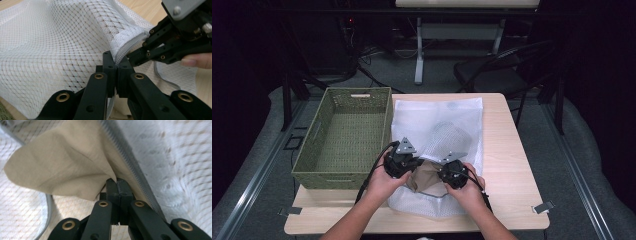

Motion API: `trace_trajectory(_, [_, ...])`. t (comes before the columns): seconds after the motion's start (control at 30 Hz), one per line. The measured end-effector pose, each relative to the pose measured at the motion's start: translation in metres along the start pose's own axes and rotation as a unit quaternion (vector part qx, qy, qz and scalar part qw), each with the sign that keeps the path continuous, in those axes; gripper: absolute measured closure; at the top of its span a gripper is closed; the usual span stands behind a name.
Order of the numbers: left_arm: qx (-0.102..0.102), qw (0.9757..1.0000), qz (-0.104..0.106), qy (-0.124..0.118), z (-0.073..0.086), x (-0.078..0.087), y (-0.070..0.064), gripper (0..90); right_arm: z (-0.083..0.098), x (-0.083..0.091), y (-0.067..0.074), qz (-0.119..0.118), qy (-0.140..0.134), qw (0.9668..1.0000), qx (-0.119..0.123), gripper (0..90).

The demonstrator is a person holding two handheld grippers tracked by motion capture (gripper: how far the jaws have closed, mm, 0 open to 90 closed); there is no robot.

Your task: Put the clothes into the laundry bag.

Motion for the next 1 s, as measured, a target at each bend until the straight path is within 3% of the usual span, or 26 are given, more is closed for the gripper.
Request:
trace_trajectory(0.37, [-0.003, 1.0, 0.005, 0.004, 0.001, -0.001, -0.004, 88.3, -0.009, 0.004, -0.019, 0.014, -0.018, 0.9992, -0.034, 90.0])
trace_trajectory(0.53, [0.002, 1.0, 0.004, 0.004, 0.002, -0.002, -0.002, 88.3, -0.003, -0.002, -0.025, 0.024, 0.002, 0.9985, -0.048, 85.3])
trace_trajectory(0.67, [0.004, 1.0, 0.004, 0.005, 0.003, -0.002, -0.001, 88.3, -0.005, 0.006, -0.018, 0.02, -0.008, 0.999, -0.039, 77.0])
trace_trajectory(1.0, [0.005, 1.0, 0.004, 0.004, 0.003, -0.002, 0.0, 88.1, -0.014, 0.023, 0.017, -0.029, -0.035, 0.9989, -0.012, 66.8])
Point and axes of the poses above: each handheld gripper's, and its own axes: x roughly backward along the jaws, z roughly out of its underside, y roughly to its left, the point moved 5 cm from there along -x, roughly forward along the jaws, and after that the axes turned 7 degrees about z, right-handed, at the moved point
